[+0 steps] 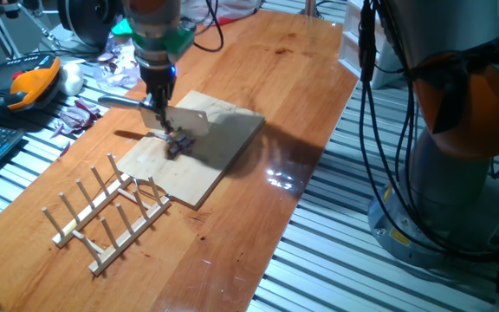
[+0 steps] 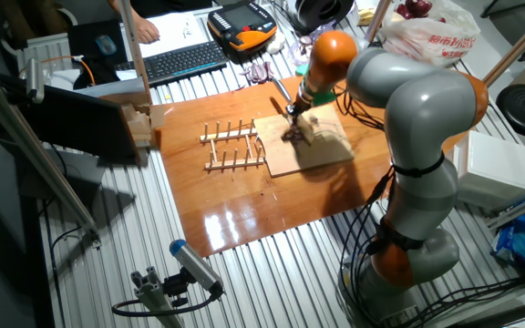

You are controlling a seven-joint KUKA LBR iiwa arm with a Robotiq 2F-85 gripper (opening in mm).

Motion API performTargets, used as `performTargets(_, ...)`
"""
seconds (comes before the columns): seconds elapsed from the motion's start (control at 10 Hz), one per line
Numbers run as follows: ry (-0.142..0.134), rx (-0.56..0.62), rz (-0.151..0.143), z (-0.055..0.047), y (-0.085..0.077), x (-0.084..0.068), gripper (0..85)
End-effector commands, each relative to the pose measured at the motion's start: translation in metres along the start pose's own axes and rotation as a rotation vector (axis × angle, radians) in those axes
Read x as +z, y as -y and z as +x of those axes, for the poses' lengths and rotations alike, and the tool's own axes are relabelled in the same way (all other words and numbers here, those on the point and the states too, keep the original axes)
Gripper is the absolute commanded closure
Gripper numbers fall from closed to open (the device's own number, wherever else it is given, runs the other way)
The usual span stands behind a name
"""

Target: Chop the onions

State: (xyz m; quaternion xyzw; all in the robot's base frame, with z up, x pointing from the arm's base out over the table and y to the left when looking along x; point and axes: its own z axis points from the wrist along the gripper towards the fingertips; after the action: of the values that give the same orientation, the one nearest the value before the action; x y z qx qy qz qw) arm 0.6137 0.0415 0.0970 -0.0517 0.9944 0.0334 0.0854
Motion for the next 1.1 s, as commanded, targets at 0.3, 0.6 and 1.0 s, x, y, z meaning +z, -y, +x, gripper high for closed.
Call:
performTargets(0.3, 0.016, -0.017, 0.007, 0.007, 0.006, 0.007, 85.0)
performTargets(0.6, 0.033, -0.014, -0.001, 0.011, 0.006, 0.019, 85.0)
performTargets(1.0, -0.008, -0.006, 0.004, 0.001, 0.003, -0.007, 85.0)
